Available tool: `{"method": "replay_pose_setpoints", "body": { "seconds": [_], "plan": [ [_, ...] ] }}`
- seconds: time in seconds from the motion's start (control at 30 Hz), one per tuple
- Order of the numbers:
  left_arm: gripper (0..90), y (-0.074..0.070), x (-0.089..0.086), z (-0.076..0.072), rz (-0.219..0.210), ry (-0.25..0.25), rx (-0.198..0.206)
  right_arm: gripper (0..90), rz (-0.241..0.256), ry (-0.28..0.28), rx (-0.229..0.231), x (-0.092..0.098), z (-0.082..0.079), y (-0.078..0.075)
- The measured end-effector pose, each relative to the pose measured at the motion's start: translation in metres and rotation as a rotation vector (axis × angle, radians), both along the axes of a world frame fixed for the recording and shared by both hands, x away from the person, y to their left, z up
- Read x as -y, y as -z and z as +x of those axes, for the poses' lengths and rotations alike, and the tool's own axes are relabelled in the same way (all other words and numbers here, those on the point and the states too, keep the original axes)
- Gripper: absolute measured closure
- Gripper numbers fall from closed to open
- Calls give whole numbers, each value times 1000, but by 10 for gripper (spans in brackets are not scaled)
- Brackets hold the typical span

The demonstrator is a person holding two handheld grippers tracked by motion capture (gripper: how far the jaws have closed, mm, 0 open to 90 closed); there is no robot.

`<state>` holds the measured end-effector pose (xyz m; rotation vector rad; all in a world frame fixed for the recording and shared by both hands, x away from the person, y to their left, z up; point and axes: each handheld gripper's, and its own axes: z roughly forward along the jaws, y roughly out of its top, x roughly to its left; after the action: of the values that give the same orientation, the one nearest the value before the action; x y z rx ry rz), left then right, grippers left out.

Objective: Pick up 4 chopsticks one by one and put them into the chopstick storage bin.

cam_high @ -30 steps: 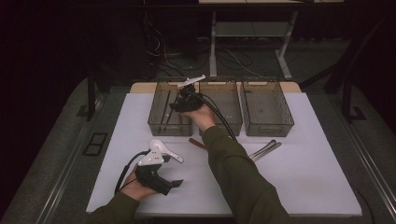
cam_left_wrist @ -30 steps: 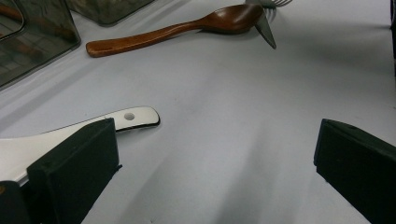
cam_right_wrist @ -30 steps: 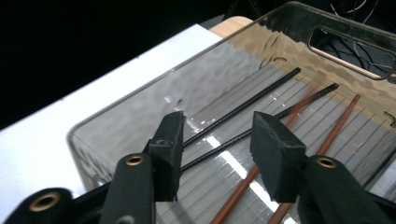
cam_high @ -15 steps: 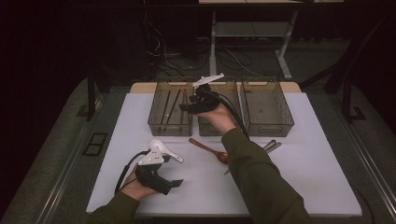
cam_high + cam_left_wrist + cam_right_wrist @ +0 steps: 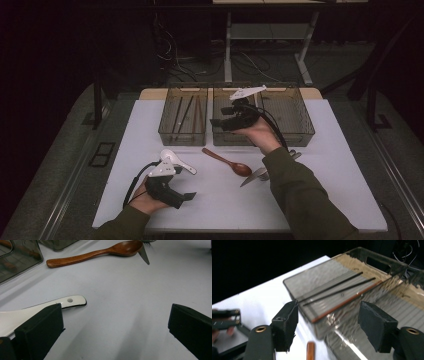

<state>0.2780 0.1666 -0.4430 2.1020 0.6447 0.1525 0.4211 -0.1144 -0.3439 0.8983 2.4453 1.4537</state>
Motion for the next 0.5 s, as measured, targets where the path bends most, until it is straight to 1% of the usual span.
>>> {"method": "replay_pose_setpoints", "body": {
  "seconds": [0.1, 0.13, 0.33, 0.37, 0.5],
  "plan": [
    [0, 0, 0, 0, 1, 0, -2, 291, -12, 9, 8, 10, -9, 3],
    [0, 0, -1, 0, 9, 5, 0, 285, -10, 11, 6, 14, -11, 5],
    [0, 0, -1, 0, 6, 5, -1, 271, 0, 24, -13, 38, -25, 17],
    [0, 0, -1, 0, 5, 6, 0, 267, 1, 29, -22, 43, -28, 19],
    [0, 0, 0, 1, 2, 8, -3, 265, 7, 49, -22, 63, -39, 28]
  ]
}}
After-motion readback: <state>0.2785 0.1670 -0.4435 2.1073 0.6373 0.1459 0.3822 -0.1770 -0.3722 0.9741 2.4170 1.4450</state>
